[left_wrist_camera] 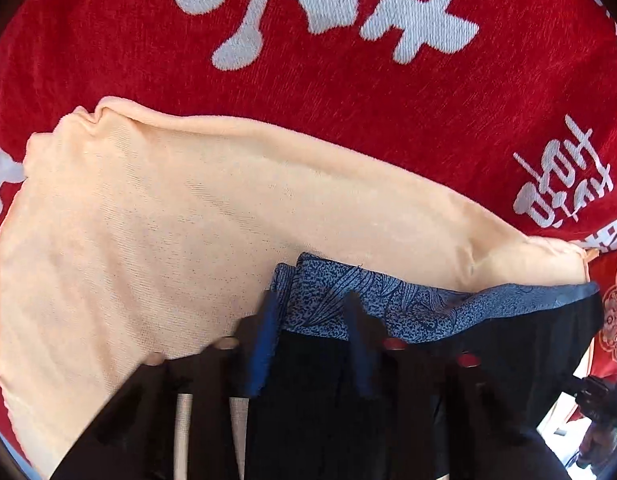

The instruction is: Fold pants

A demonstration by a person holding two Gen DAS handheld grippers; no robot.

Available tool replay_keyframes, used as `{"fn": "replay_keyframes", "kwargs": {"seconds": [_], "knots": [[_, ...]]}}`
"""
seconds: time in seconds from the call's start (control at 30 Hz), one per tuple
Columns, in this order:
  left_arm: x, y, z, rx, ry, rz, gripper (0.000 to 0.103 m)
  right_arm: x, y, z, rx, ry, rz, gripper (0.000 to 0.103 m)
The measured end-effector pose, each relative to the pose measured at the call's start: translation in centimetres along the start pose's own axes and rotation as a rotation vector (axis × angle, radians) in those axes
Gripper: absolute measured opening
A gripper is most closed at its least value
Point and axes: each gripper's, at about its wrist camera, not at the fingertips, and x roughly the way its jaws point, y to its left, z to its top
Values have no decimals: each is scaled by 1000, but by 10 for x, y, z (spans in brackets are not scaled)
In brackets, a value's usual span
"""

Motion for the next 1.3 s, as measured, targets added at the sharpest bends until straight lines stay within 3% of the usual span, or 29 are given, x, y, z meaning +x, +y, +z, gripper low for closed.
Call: {"fn": "replay_keyframes", "kwargs": {"seconds": [0.13,0.23,0.33,0.37,0.47,0.6,0.73,0.9,0.97,1.03,1.3], "knots": [[14,-9,-1,27,29,-1,48,1,-2,-2,17,6,5,22],[16,-24,-2,116,8,121,20,0,-1,-3,23,14,4,22],[10,-19,-5,108,-15,155,13,-5,2,-2,17,6,5,22],[9,-18,-6,117,-18,177,2,-6,2,0,16,4,7,22],[21,0,-19,102,44,270,1,-3,2,2,22,2,16,22],[12,7,-29,25,1,297,1,-1,1,1,41,-2,31,22],[-10,-10,-38,29,-13,282,1,0,-5,-1,93,0,54,22],[-30,-59,-57,69,-15,245,1,-6,-15,-4,176,-7,102,22],[-37,-79,-66,69,-7,223,1,-11,-18,-7,182,-14,108,30],[-34,-106,-77,64,18,178,1,-16,-22,-11,187,-22,115,39],[-8,-210,-108,122,100,71,1,-33,-55,-39,252,-42,140,47]]}}
